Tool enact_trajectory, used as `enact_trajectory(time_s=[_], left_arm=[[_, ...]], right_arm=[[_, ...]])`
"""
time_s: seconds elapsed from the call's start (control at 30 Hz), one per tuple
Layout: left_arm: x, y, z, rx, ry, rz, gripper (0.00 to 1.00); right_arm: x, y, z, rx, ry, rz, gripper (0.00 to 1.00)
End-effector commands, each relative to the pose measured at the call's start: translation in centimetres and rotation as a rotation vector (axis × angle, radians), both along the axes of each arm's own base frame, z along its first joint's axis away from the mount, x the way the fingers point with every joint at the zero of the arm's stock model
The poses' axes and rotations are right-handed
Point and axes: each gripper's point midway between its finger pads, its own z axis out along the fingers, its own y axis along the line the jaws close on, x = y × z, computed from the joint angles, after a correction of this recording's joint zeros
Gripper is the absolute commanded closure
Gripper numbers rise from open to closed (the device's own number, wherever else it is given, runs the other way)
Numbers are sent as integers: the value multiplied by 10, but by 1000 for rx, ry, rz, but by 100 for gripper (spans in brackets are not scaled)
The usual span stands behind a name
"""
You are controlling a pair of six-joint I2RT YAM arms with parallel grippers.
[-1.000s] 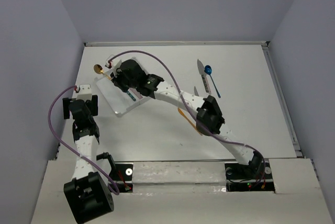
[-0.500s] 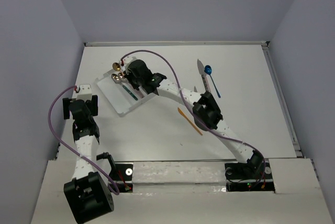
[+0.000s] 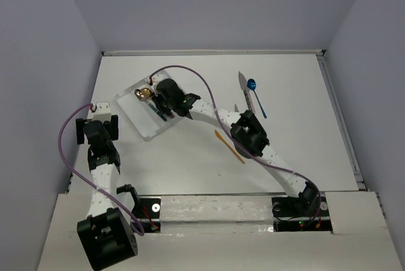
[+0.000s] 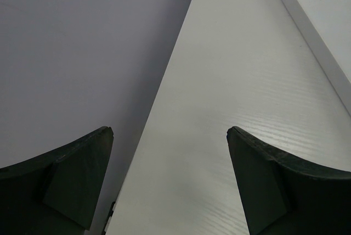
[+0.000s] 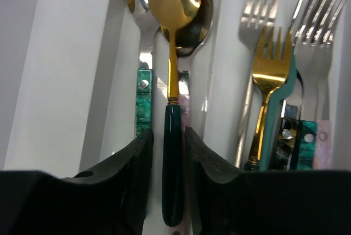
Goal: Sort the eating utensils into containers
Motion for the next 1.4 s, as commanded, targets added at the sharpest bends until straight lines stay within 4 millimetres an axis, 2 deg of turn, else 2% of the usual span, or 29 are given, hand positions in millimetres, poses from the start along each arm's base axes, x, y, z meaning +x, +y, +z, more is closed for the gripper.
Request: enact_trajectory(time_s=[0.0, 0.13, 0.17, 0.2, 0.23, 0.3, 0.33, 0.37, 0.4, 0.43, 0.47, 0.5, 0.53, 0.57, 0.6, 0.63, 0.67, 0.7, 0.73, 0.8, 0.83, 0.9, 0.93, 0.97, 1.07, 1.17, 1.23, 1.27, 1.37], left_arm=[[1, 4, 9, 26, -43, 10, 1], [1, 4, 8, 27, -41, 11, 1], [1, 4, 8, 27, -39, 13, 1], [1, 4, 8, 27, -39, 13, 1], [1, 4, 8, 27, -37, 14, 1], [0, 4, 7, 28, -35, 15, 1], [0, 5, 8, 31, -37, 15, 1], [0, 4, 7, 31, -37, 15, 1], [0, 4, 7, 30, -37, 13, 1], [1, 4, 8, 30, -39, 12, 1], [1, 4, 7, 29, -38, 9, 1], [1, 4, 7, 27, -37, 9, 1], [1, 3, 7, 27, -39, 6, 1], [2, 3, 8, 26, -41, 4, 1], [2, 2, 7, 23, -41, -2, 1], [3, 2, 8, 21, -42, -3, 1], [3, 2, 8, 22, -41, -3, 1], [3, 2, 8, 21, -42, -4, 1], [3, 1, 7, 20, -40, -4, 1], [3, 1, 8, 21, -42, -4, 1], [3, 1, 7, 21, -40, -6, 1], [2, 1, 6, 20, -37, -6, 1], [2, 1, 6, 22, -36, -5, 1], [2, 1, 6, 22, -36, -5, 1], [2, 1, 7, 22, -36, -5, 1], [3, 2, 6, 21, -33, -5, 1], [3, 2, 6, 21, -33, -5, 1], [3, 2, 6, 21, -33, -5, 1], [2, 2, 6, 21, -34, -4, 1]], right_arm=[[-7, 6, 30, 58, -13, 9, 57], [-12, 4, 55, 86, -10, 10, 47], [-13, 2, 75, 105, -25, 9, 46], [-14, 0, 70, 94, -22, 8, 46], [-15, -9, 88, 88, -45, -4, 45], [-15, -25, 111, 69, -88, -39, 45], [-14, -44, 150, 90, -133, -71, 45], [-12, -69, 140, 34, -126, -121, 45], [-10, -88, 145, 27, -118, -148, 45], [3, -127, 180, 81, -125, -214, 45], [5, -158, 157, 39, -73, -252, 45], [9, -184, 156, 40, -49, -286, 44], [13, -211, 151, 43, -5, -325, 40], [33, -268, 153, 48, 13, -431, 38], [35, -298, 133, 18, 69, -486, 36], [44, -346, 117, -6, 134, -582, 34], [38, -348, 109, -20, 163, -579, 32], [44, -388, 93, -43, 213, -660, 31], [46, -402, 85, -50, 236, -694, 30], [50, -422, 71, -52, 272, -721, 29], [54, -436, 54, -70, 302, -747, 28], [61, -444, 42, -109, 307, -758, 28], [62, -448, 24, -149, 331, -766, 29], [66, -453, 22, -181, 316, -776, 29], [65, -449, -3, -215, 366, -734, 31], [63, -448, -16, -230, 393, -715, 34], [63, -445, -33, -242, 428, -696, 36], [66, -444, -34, -241, 427, -696, 36], [63, -449, -53, -288, 466, -714, 41]])
